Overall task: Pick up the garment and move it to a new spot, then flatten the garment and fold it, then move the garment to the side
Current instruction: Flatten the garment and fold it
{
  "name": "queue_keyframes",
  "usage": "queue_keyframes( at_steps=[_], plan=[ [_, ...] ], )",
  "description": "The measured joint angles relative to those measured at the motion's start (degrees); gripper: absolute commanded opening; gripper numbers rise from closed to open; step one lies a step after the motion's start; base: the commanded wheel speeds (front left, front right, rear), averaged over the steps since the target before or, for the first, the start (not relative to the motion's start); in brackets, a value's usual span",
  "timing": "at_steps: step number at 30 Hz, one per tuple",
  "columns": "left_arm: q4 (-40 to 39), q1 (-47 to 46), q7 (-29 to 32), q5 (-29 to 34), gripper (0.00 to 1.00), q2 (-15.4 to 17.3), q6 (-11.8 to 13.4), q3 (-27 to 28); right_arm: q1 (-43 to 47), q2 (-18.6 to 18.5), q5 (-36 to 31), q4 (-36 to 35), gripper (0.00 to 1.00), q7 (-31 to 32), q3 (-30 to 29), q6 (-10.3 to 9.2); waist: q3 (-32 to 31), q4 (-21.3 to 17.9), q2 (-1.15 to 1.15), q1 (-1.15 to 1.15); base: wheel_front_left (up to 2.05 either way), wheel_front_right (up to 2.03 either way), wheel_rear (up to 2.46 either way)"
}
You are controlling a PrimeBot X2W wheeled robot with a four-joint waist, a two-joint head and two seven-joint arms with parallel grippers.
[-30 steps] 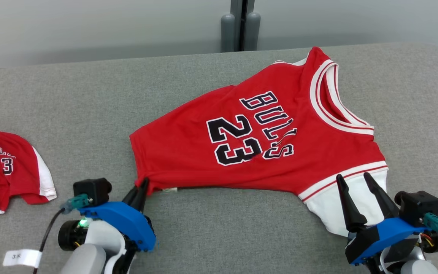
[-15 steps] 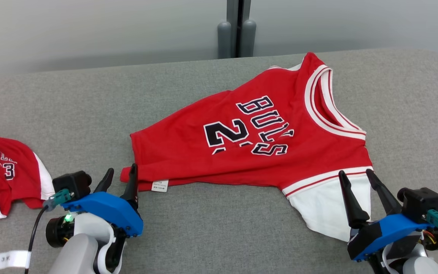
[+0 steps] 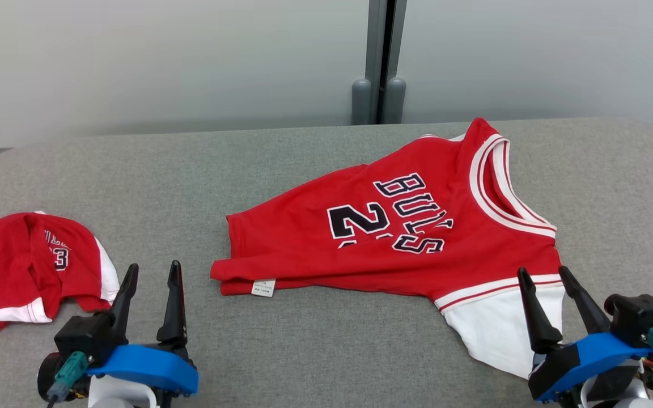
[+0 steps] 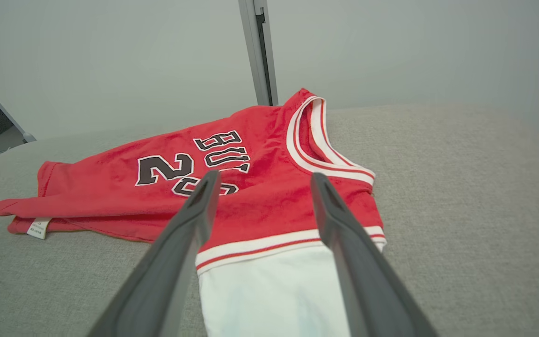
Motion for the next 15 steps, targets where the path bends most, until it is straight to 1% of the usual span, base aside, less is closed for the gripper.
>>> queue_keyframes(
  at_steps=[6,15],
  plan=[
    [-3.37,4.44,-1.05,3.14,1.00,0.32,1.41,2.00,1.70,0.00,0.71,0.54,1.00,-0.67,-1.01,0.00,-1.83,-0.13,0.00,0.00,0.00,0.00,0.00],
    [-5.52,7.77,-1.14,4.23,1.00,0.03,1.56,4.59,3.30,-0.01,1.13,0.14,1.00,-0.59,-1.67,0.00,-2.33,-0.99,0.00,0.00,0.00,0.00,0.00]
  ],
)
